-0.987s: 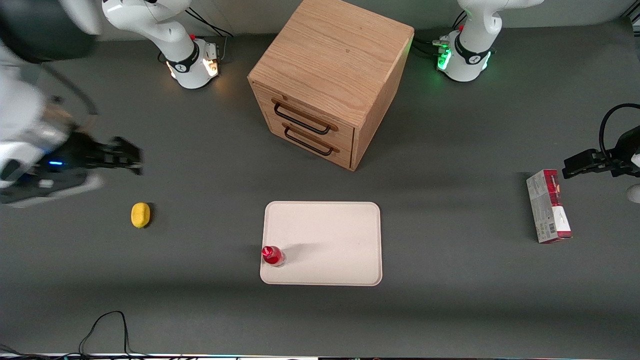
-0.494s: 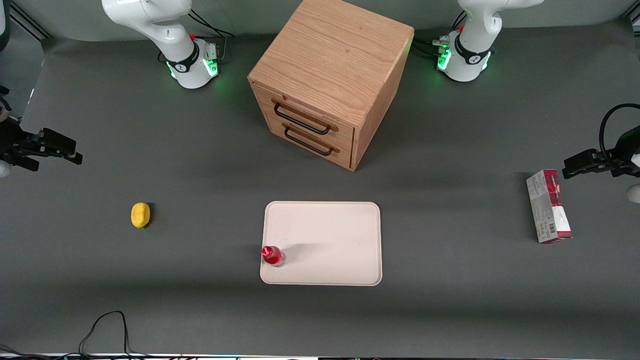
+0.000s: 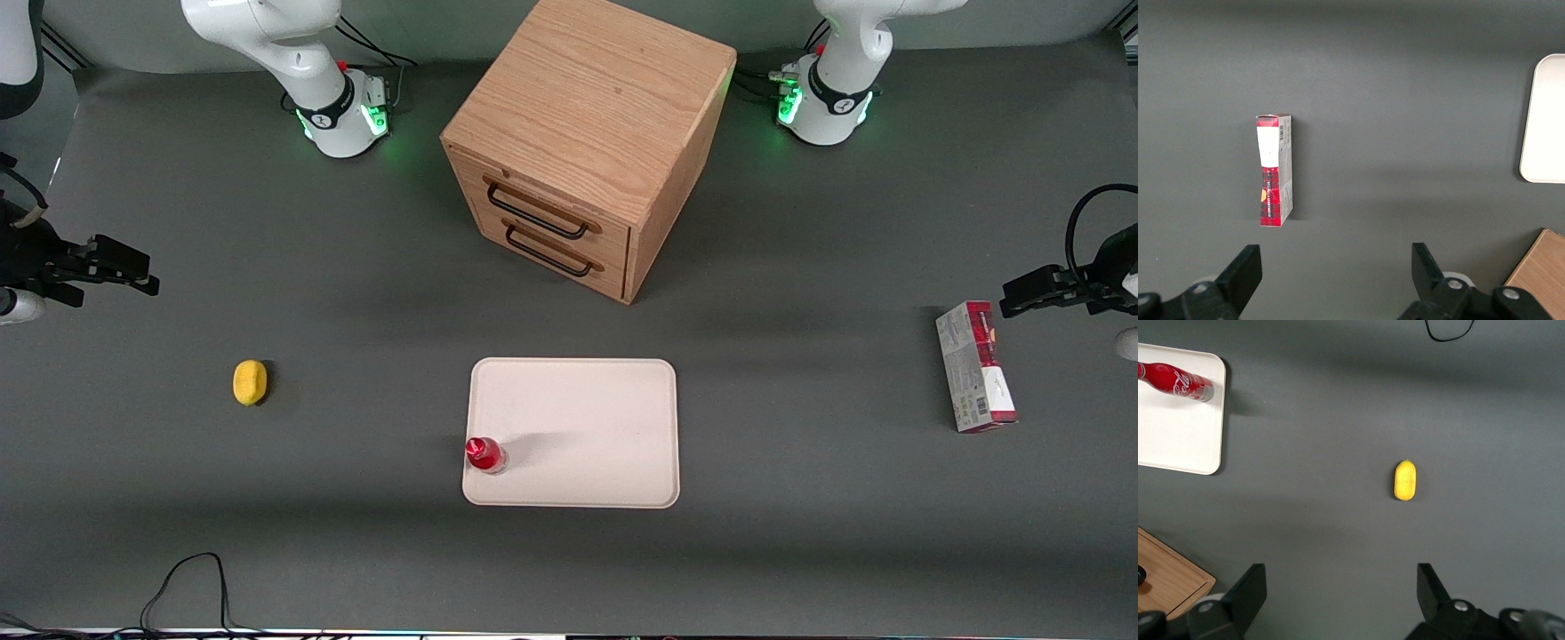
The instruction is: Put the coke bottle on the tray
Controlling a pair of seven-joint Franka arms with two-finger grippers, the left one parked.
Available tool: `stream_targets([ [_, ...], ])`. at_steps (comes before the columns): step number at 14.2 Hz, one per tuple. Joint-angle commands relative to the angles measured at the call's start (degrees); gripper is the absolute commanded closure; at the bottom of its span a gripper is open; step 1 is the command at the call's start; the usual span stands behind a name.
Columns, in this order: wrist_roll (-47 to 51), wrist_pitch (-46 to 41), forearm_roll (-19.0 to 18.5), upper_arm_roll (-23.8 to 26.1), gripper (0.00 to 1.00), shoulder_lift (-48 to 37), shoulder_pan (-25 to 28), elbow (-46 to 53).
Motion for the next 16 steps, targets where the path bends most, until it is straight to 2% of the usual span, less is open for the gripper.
stream_targets([
  [1,0.96,0.17,-1.55,0.53,0.0,-0.76,-0.6,-0.67],
  [4,4.12,-0.36,-1.64,0.53,0.0,-1.11,-0.51,-0.59],
  [16,4.12,-0.53,-1.64,0.45,0.0,-0.76,-0.6,-1.47],
])
